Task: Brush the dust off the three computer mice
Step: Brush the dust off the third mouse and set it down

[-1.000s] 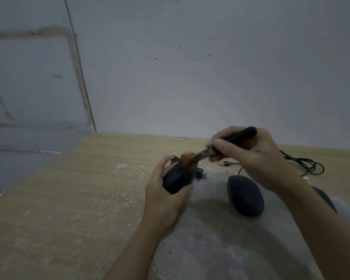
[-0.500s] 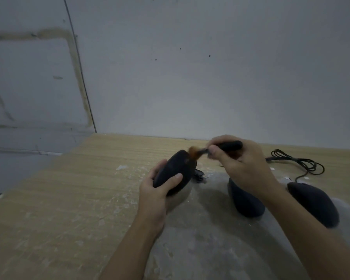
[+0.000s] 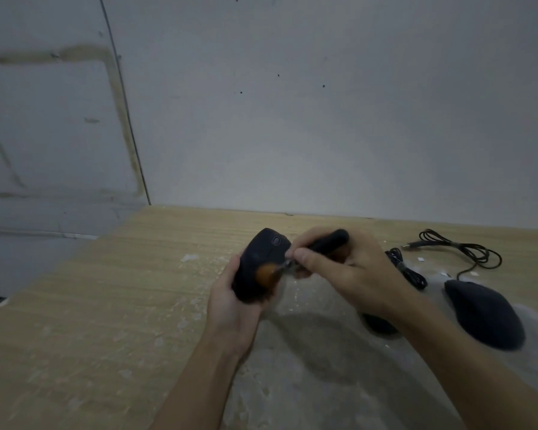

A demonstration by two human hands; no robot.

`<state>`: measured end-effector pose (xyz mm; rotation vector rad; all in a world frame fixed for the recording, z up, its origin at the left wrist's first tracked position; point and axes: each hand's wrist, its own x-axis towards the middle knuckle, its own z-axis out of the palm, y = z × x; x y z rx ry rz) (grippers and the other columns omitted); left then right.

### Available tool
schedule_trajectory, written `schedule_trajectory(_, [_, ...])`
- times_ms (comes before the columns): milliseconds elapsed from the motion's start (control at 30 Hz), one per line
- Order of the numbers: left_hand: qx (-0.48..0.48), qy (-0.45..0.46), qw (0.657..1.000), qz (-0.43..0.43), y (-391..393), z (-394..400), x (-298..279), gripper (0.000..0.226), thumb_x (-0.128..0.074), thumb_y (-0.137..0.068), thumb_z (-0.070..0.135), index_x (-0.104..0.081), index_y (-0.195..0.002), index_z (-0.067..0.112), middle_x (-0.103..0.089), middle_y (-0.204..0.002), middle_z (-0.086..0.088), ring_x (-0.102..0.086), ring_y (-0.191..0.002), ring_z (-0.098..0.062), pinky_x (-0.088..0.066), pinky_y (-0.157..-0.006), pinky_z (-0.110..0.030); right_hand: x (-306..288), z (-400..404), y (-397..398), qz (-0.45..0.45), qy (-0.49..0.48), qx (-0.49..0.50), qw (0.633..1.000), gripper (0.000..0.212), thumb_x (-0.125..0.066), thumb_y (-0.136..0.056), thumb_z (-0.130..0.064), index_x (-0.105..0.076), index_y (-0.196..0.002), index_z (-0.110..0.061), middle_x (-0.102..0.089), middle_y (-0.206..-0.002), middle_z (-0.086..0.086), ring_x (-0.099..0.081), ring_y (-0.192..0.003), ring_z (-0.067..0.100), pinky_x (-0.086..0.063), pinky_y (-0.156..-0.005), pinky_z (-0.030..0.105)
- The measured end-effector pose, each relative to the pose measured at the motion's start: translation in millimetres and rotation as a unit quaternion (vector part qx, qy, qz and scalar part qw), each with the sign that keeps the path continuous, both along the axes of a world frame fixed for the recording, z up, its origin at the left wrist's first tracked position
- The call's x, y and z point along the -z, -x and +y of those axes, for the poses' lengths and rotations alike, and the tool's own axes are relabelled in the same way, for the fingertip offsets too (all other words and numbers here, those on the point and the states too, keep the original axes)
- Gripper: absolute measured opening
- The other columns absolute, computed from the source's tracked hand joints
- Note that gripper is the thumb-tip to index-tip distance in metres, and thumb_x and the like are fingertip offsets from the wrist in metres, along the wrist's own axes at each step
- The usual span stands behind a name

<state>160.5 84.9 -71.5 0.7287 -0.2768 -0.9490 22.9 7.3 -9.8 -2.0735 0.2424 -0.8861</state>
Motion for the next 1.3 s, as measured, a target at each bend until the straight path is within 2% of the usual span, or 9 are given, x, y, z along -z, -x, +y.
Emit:
schedule_trajectory(267, [0.002, -0.012, 1.000, -0.021, -1, -1, 2, 0.047, -0.031, -0.097, 0.034, -0.054, -0.127, 0.006, -0.062, -0.120, -0.020, -0.059, -0.107, -0.031, -0.043, -0.095, -0.044, 6, 8, -5, 0.061, 0.003, -0.032, 0.998, 0.010, -0.062, -0.082, -0.012, -0.071, -0.079, -0.008, -0.070, -0.080, 0.013, -0.067, -0.073, 0.022, -0.058, -0.071, 0.037])
schedule_trajectory(400, [-0.001, -0.005, 1.000, -0.008, -1, -1, 1, 0.049, -0.036, -0.094, 0.033, -0.048, -0.131, 0.004, -0.058, -0.127, -0.022, -0.054, -0.118, -0.032, -0.041, -0.099, -0.046, 10, 11, -9, -0.023, 0.029, 0.013, 0.999, 0.018, -0.060, -0.080, -0.025, -0.070, -0.083, -0.011, -0.070, -0.080, 0.006, -0.066, -0.076, 0.019, -0.057, -0.071, 0.038])
schedule_trajectory(567, [0.017, -0.009, 1.000, -0.003, -3, 1, 3, 0.046, -0.037, -0.095, 0.032, -0.051, -0.130, 0.007, -0.065, -0.115, -0.017, -0.066, -0.096, -0.026, -0.056, -0.074, -0.035, 17, 21, -15, 0.064, 0.063, -0.020, 0.996, 0.016, -0.059, -0.081, -0.022, -0.071, -0.082, -0.012, -0.070, -0.078, 0.003, -0.065, -0.075, 0.016, -0.055, -0.071, 0.041])
schedule_trajectory(733, [0.028, 0.015, 0.998, 0.049, 0, 0, -1, 0.049, -0.035, -0.095, 0.031, -0.043, -0.135, 0.003, -0.053, -0.131, -0.023, -0.054, -0.114, -0.031, -0.056, -0.077, -0.036, 11, 17, -13, -0.032, 0.094, 0.009, 0.995, 0.019, -0.058, -0.080, -0.024, -0.071, -0.083, -0.010, -0.072, -0.083, 0.003, -0.067, -0.080, 0.014, -0.056, -0.075, 0.035])
schedule_trajectory(867, [0.034, 0.004, 0.999, 0.004, -4, -2, 6, 0.045, -0.033, -0.097, 0.032, -0.053, -0.128, 0.006, -0.069, -0.107, -0.015, -0.068, -0.093, -0.025, -0.057, -0.073, -0.034, 13, 18, -14, 0.080, 0.089, -0.014, 0.993, 0.016, -0.059, -0.081, -0.022, -0.071, -0.082, -0.011, -0.070, -0.078, 0.005, -0.065, -0.073, 0.019, -0.054, -0.071, 0.042])
schedule_trajectory(967, [0.024, 0.015, 1.000, 0.008, -3, -1, 4, 0.044, -0.032, -0.097, 0.030, -0.053, -0.127, 0.006, -0.065, -0.112, -0.019, -0.061, -0.100, -0.028, -0.046, -0.093, -0.041, 6, 11, -8, -0.003, 0.060, 0.018, 0.998, 0.017, -0.060, -0.080, -0.023, -0.071, -0.080, -0.009, -0.070, -0.075, 0.006, -0.066, -0.070, 0.021, -0.054, -0.068, 0.044])
schedule_trajectory(1100, [0.019, 0.030, 0.999, 0.022, -3, -2, 6, 0.036, -0.032, -0.098, 0.028, -0.061, -0.109, 0.009, -0.073, -0.094, -0.014, -0.060, -0.099, -0.027, -0.045, -0.092, -0.043, 2, -1, -3, -0.029, 0.066, 0.076, 0.994, 0.017, -0.058, -0.083, -0.019, -0.070, -0.082, -0.007, -0.070, -0.077, 0.008, -0.066, -0.073, 0.020, -0.056, -0.070, 0.041])
schedule_trajectory(1233, [0.026, 0.022, 0.999, 0.010, -3, -3, 7, 0.036, -0.033, -0.098, 0.027, -0.057, -0.117, 0.010, -0.066, -0.110, -0.016, -0.060, -0.102, -0.029, -0.045, -0.094, -0.047, 2, -14, 3, 0.028, 0.067, 0.201, 0.977, 0.019, -0.054, -0.090, -0.011, -0.064, -0.075, -0.005, -0.061, -0.063, -0.005, -0.058, -0.063, -0.003, -0.042, -0.059, 0.008])
schedule_trajectory(1300, [0.026, 0.025, 0.999, 0.009, -3, -4, 5, 0.037, -0.033, -0.098, 0.027, -0.055, -0.122, 0.009, -0.063, -0.116, -0.017, -0.060, -0.103, -0.029, -0.047, -0.092, -0.046, 7, -16, -1, 0.032, -0.008, 0.251, 0.968, 0.030, -0.050, -0.092, -0.020, -0.062, -0.075, 0.002, -0.061, -0.067, 0.010, -0.054, -0.062, 0.005, -0.039, -0.057, 0.013])
